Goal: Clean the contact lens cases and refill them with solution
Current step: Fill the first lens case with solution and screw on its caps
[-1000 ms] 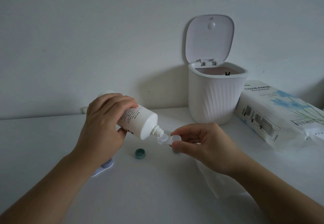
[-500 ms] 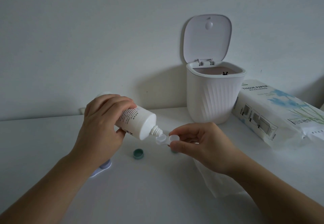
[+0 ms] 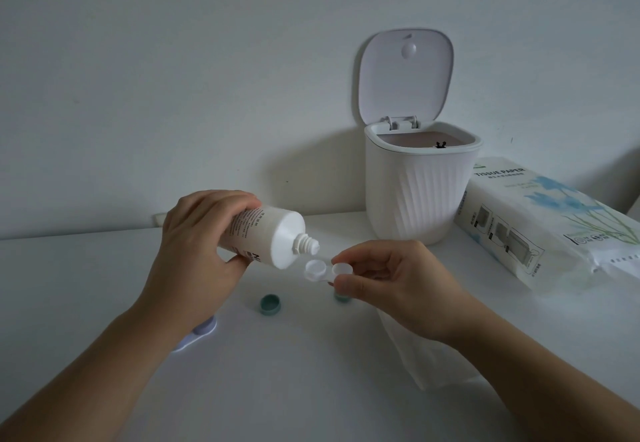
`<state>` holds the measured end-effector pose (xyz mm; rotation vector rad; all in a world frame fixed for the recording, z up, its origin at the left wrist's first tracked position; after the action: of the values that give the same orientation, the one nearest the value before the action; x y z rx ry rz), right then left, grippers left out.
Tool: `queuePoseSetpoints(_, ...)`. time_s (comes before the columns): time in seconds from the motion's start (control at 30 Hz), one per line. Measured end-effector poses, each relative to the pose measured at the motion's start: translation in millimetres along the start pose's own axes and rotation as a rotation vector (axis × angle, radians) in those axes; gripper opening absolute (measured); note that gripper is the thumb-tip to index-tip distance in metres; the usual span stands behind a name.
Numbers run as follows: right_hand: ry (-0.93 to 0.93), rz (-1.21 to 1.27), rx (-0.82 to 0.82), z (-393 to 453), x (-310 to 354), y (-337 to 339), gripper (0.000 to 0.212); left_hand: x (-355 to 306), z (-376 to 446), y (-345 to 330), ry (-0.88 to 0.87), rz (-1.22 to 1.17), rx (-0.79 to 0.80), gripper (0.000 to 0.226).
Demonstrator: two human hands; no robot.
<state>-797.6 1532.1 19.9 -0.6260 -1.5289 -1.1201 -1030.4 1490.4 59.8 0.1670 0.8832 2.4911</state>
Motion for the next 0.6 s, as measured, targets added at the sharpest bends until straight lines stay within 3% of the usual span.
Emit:
queuePoseSetpoints(0.2,-0.019,-0.034,0.063,-0.1,-1.6,-2.5,0.014,0.5,-2.5,3.5,0.099,-0.121,-0.025,0.069)
queuePoseSetpoints(0.6,0.021,-0.332,0.183,-3.8,-0.5,-9.0,0.010,13.4,-12.6,3.9,0.429,-0.364,-0.096,0.062)
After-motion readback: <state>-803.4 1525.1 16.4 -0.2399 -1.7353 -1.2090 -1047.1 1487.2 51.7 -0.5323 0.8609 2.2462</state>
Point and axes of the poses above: each hand's wrist, its own z-axis towards the middle knuckle, its own y-axis out of the back of the hand, x = y × z, the point moved 6 cm from there along z, towards the middle knuckle, and after that the axes turned 10 degrees about -y, right-handed, at the moved point
